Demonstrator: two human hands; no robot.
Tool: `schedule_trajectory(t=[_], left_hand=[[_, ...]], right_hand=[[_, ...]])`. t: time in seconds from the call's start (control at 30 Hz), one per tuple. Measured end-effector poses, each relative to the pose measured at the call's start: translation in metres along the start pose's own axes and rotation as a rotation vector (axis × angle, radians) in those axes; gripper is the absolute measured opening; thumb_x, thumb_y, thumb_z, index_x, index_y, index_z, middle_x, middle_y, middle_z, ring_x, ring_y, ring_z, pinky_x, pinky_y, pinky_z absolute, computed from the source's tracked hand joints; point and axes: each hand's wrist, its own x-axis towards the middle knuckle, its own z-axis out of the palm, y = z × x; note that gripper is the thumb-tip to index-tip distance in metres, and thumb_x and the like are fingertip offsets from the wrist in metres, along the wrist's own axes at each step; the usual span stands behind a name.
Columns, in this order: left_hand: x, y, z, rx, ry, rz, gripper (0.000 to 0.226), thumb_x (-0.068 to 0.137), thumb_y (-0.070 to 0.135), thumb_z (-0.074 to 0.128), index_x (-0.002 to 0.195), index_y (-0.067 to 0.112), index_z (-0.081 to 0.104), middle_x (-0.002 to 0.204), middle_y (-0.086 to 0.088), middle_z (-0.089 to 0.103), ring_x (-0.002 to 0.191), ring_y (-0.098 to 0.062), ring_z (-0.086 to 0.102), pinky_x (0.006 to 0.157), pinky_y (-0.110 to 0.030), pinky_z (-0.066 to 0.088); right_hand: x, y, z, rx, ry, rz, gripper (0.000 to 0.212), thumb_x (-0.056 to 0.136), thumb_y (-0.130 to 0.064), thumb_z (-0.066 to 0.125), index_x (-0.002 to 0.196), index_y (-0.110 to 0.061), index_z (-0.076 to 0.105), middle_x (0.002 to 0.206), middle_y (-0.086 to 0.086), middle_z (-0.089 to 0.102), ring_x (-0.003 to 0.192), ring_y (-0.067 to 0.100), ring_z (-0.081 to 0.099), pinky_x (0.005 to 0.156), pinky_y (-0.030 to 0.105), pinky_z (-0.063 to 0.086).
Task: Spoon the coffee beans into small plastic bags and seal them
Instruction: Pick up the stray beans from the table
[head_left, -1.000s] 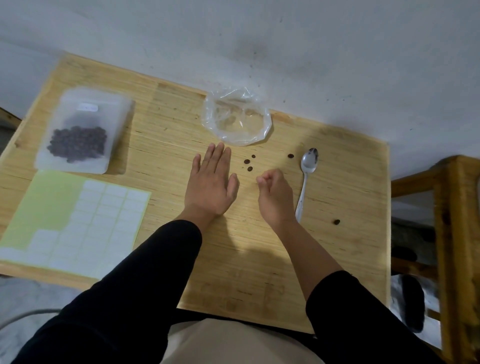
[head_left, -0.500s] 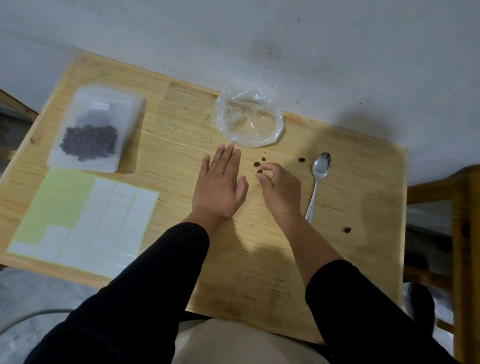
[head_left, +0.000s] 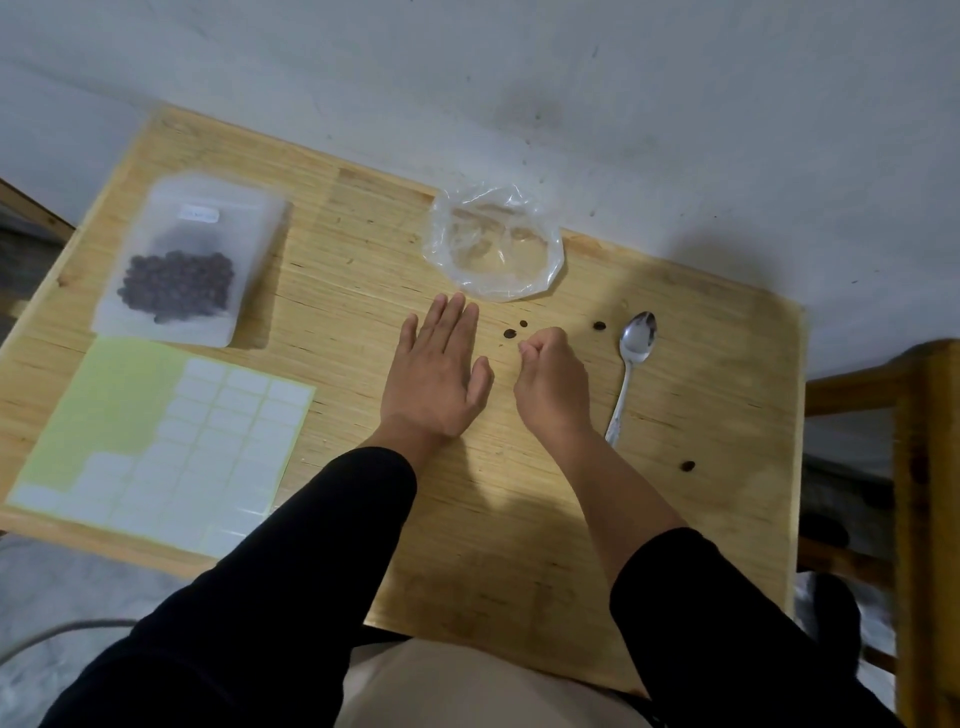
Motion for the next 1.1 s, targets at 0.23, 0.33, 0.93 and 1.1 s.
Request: schedule_trajectory(t=[0.23, 0.33, 0.93, 1.1], left_hand=[[0.003, 0.006, 0.002, -0.036, 0.011, -0.020, 0.060, 0.093, 0.034, 0.023, 0.146, 0.006, 0.025, 0.154, -0.012, 0.021, 0.145, -0.023, 0.009, 0.115, -0.035, 0.000], [0.010, 0.013, 0.003, -0.067, 0.035, -0.049, 0.057, 0.093, 0.029, 0.024, 0.145, 0.004, 0.028, 0.154, -0.013, 0.023, 0.145, -0.025, 0.012, 0.116, -0.036, 0.004], [0.011, 0.015, 0.004, -0.086, 0.064, -0.060, 0.057, 0.091, 0.029, 0.028, 0.141, 0.003, 0.035, 0.151, -0.016, 0.030, 0.143, -0.027, 0.019, 0.116, -0.040, 0.011], [0.011, 0.015, 0.004, -0.078, 0.068, -0.065, 0.058, 0.091, 0.029, 0.027, 0.143, 0.004, 0.033, 0.151, -0.015, 0.028, 0.143, -0.025, 0.017, 0.116, -0.036, 0.006]], right_hand=[[0.004, 0.013, -0.025, 1.221, -0.309, 0.365, 0.027, 0.099, -0.009, 0.033, 0.073, -0.011, 0.043, 0.069, 0.003, 0.047, 0.052, 0.009, 0.041, 0.041, 0.018, 0.032], [0.004, 0.012, -0.027, 1.448, -0.393, 0.434, 0.022, 0.095, -0.008, 0.033, 0.076, -0.009, 0.046, 0.074, 0.010, 0.053, 0.054, 0.014, 0.050, 0.042, 0.020, 0.035], [0.031, 0.005, -0.008, -0.008, -0.064, -0.149, 0.010, 0.084, -0.020, 0.066, 0.090, -0.012, 0.069, 0.071, -0.015, 0.052, 0.062, 0.001, 0.043, 0.070, 0.019, 0.031], [0.027, 0.010, -0.011, 0.291, -0.035, -0.006, 0.007, 0.089, -0.018, 0.054, 0.083, -0.015, 0.056, 0.070, -0.007, 0.049, 0.066, 0.009, 0.046, 0.066, 0.023, 0.038]])
